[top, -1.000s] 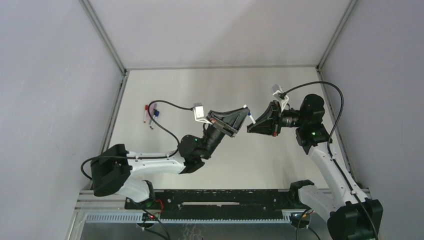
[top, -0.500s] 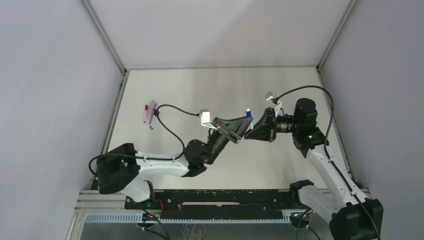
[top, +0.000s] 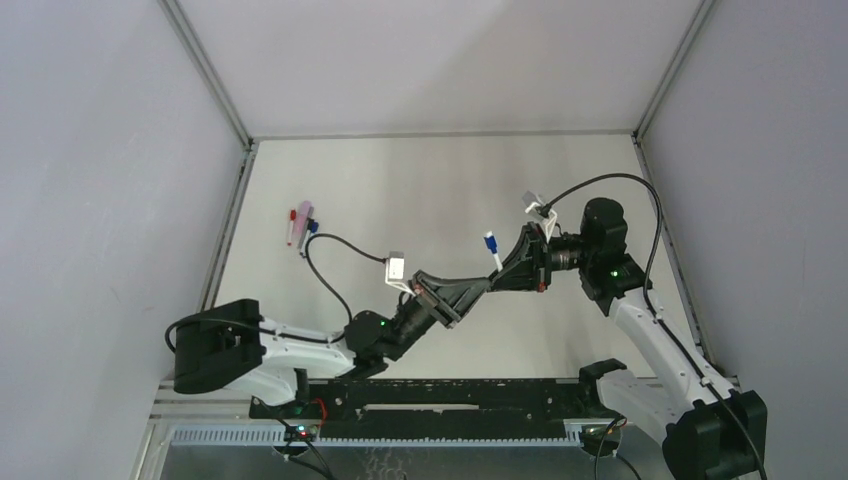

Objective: Insert the pens into the pen caps
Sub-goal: Press the pen cap onto the pen.

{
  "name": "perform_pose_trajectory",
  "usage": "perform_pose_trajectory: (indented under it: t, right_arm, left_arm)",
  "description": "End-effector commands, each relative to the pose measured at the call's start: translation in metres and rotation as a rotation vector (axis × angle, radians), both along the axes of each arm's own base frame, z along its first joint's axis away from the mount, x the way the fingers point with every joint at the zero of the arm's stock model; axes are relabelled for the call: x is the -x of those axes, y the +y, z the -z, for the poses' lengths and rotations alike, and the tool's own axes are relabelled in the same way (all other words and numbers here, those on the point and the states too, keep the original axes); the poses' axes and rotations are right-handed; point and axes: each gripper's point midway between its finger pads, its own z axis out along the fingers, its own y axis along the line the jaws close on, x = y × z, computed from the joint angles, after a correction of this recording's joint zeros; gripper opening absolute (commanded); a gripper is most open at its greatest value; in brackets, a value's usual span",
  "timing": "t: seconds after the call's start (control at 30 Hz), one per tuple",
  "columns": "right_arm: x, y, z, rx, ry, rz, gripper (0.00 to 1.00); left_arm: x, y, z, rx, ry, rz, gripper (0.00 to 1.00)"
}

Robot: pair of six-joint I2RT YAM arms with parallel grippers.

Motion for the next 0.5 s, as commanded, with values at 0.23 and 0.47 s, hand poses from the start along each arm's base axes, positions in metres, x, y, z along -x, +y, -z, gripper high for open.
perform_pose_trajectory:
  t: [0.23, 0.47]
  right_arm:
    - [-0.037, 0.003, -0.022, -0.022, -0.381, 0.089, 0.00]
    - [-0.026, 0.005, -0.005, -0.003, -0.424, 0.023, 0.00]
  left_arm:
    - [0.060, 0.039, 0.037, -0.199, -0.208, 0.110, 0.62]
    - [0.033, 0.076, 0.008, -0.289, -0.279, -0.075, 0.99]
